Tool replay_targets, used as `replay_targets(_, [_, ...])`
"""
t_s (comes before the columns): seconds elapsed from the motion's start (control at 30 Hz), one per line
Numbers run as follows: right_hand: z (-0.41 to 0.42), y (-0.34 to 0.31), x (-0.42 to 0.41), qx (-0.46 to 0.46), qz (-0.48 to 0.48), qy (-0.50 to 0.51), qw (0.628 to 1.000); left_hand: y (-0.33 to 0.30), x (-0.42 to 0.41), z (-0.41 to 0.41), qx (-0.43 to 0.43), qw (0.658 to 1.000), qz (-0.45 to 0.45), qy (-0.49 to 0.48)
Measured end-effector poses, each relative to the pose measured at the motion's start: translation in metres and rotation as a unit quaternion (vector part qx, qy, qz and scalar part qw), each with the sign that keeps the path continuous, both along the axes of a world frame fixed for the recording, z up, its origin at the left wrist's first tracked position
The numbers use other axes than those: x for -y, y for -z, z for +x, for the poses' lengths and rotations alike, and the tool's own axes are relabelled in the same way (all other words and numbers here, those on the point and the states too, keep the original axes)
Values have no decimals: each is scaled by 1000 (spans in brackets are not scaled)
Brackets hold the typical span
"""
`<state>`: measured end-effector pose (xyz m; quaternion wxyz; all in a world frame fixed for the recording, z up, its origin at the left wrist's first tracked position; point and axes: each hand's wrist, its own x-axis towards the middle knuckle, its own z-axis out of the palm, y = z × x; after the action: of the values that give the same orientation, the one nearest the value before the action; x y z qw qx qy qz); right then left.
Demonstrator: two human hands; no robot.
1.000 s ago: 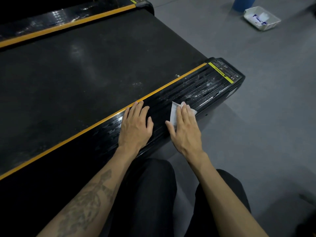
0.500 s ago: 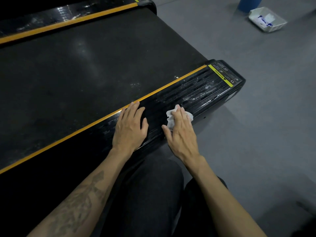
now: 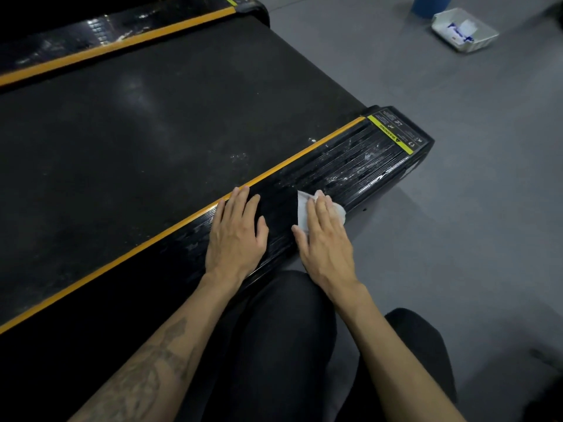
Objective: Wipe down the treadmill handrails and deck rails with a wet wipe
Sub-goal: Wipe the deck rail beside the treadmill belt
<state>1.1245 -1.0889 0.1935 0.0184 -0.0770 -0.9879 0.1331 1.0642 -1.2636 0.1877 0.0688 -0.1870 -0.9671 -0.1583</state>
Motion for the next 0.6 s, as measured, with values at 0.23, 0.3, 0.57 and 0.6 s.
replay_targets(0.23, [-18, -7, -16, 43, 14, -62, 997, 3, 0, -1, 9, 1000, -17, -5])
replay_targets(0.3, [-11, -7, -9, 36, 6, -21, 999, 3, 0, -2, 12, 1000, -24, -5])
replay_targets(0.57, [-26, -4, 6, 62, 21, -30, 997, 3, -1, -1, 29, 999, -39, -6])
replay_targets(0.6, [-27, -4, 5, 64, 22, -14, 998, 3, -1, -1, 33, 999, -38, -5])
